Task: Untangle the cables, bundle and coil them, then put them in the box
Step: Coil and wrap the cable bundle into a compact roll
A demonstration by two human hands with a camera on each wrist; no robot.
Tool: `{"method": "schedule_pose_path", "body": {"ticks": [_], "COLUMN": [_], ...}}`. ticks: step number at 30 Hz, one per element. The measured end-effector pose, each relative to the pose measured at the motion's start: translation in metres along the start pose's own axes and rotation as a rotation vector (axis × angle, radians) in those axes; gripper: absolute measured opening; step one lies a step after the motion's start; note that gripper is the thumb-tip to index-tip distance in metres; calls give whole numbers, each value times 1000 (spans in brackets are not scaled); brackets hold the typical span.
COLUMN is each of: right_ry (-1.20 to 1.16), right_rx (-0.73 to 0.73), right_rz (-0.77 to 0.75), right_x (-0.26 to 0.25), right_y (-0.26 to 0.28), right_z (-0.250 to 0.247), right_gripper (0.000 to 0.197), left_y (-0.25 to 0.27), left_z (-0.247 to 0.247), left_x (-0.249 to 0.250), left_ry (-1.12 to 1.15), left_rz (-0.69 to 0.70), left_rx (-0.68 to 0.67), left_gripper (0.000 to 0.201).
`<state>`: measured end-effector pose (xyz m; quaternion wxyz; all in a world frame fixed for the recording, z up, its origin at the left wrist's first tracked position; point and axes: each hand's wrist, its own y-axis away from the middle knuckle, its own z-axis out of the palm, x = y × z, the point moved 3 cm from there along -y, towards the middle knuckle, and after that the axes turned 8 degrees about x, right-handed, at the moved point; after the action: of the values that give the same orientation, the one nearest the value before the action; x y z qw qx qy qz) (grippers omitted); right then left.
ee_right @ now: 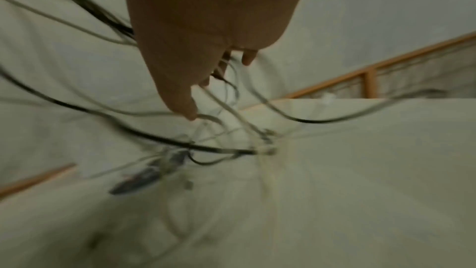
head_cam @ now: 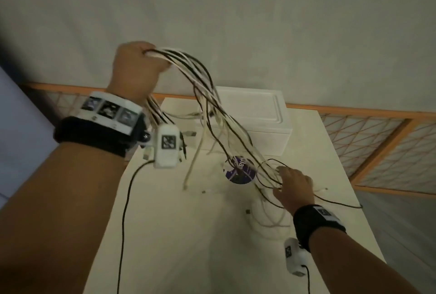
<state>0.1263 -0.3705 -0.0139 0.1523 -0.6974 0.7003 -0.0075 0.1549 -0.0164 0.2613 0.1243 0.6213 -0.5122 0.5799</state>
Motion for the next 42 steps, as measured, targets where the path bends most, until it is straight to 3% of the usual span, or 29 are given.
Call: {"method": "schedule_pose_path", "body": {"ticks": [3, 5, 9, 11, 13, 14, 15, 17, 19, 20, 22, 25, 29, 32, 35, 38, 42], "right_ry": [83, -12, -274, -370, -244, -160, -116, -200, -492, -658, -886, -963, -785, -616, -189, -89, 26], "right_rx": [-133, -256, -200, -369, -603, -621, -556, -242, 119, 225, 287, 166, -178, -411, -536, -480, -572], "right_rz": [232, 378, 432, 411, 300, 219, 136, -19, -100, -137, -217, -265, -245, -189, -137, 23, -58], "right_x": [57, 81, 69, 55, 35, 23, 7, -34, -77, -97, -134, -172, -183, -168, -131, -90, -73], "right_y": [27, 36, 18, 8, -2, -9, -17, -32, -39, -38, -38, -43, -39, -25, -10, -13, -25], "right_z": [15, 24, 17, 8, -12, -26, -45, -87, -129, -146, -170, -171, -125, -79, -37, -25, -50], "right_gripper": [57, 36, 24, 51, 88, 93, 88, 57, 25, 18, 27, 41, 17, 9, 29, 32, 62], "left_y": [-21, -28, -22, -18, -13, -11, -8, 0, 12, 18, 32, 44, 44, 40, 27, 23, 38], "left_z": [-22, -25, -7, 0, 3, 5, 7, 13, 20, 25, 36, 45, 36, 24, 6, 2, 19], "left_x": [-4, -6, -15, -21, -25, -27, -27, -23, -13, -8, 2, 11, 7, -4, -13, -23, -48], "left_ry": [89, 38, -105, -151, -186, -188, -185, -176, -178, -185, -184, -132, -93, -146, -112, -190, -290], "left_rz": [-128, -113, -24, 21, 53, 58, 62, 82, 119, 142, 172, 210, 218, 211, 162, 171, 112], "left_rx": [123, 84, -40, -56, -41, -40, -49, -74, -113, -138, -193, -226, -201, -198, -105, -148, -223], "left_gripper": [6, 10, 28, 27, 24, 27, 30, 32, 26, 20, 12, 14, 18, 13, 11, 21, 8]}}
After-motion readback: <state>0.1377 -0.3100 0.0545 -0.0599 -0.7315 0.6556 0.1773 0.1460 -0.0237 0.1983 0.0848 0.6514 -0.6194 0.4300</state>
